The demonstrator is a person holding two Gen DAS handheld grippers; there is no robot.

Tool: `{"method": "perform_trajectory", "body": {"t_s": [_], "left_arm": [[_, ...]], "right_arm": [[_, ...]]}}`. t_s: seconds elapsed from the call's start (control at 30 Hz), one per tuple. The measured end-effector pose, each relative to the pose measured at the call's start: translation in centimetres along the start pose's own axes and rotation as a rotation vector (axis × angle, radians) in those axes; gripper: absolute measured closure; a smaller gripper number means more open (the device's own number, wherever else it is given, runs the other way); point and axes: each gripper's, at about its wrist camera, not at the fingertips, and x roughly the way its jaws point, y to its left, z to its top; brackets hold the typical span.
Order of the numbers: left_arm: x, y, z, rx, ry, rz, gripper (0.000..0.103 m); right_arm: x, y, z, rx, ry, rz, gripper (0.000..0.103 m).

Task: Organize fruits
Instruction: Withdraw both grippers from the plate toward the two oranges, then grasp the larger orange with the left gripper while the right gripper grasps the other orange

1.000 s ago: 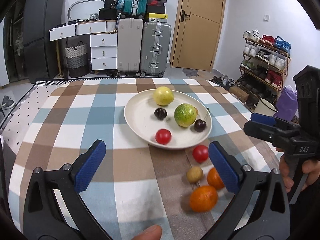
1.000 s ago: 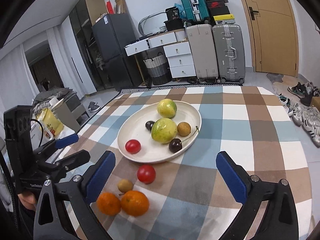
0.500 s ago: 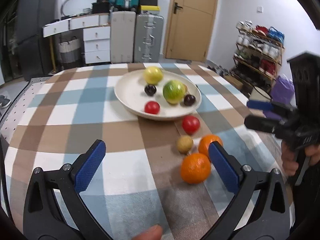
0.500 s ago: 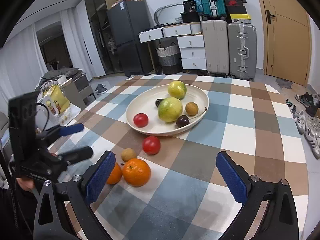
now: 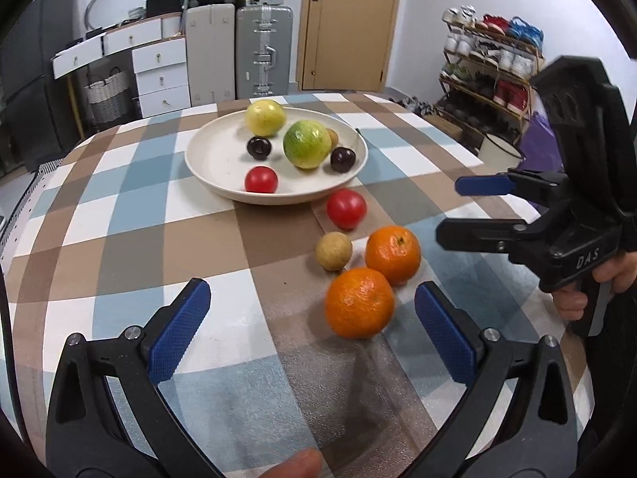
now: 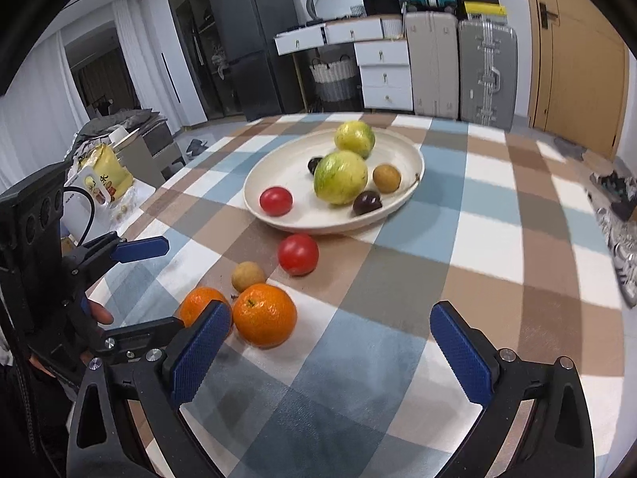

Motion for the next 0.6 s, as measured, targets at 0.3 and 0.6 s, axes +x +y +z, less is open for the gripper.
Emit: {"method": "perform_trajectory", "body": {"t_s": [0.3,0.6], "left_arm": [[1.7,-0.8,0.0,0.034,0.079,0.004,0.006],[2.5,-0.5,-0.1,0.025,0.113,-0.042,0.031]], "right_arm": [[1.3,0.7,-0.3,-0.014,0.050,-0.016,0.002],[2.1,0.3,-0.4,0.017,0.073,0.013,0.006]]}}
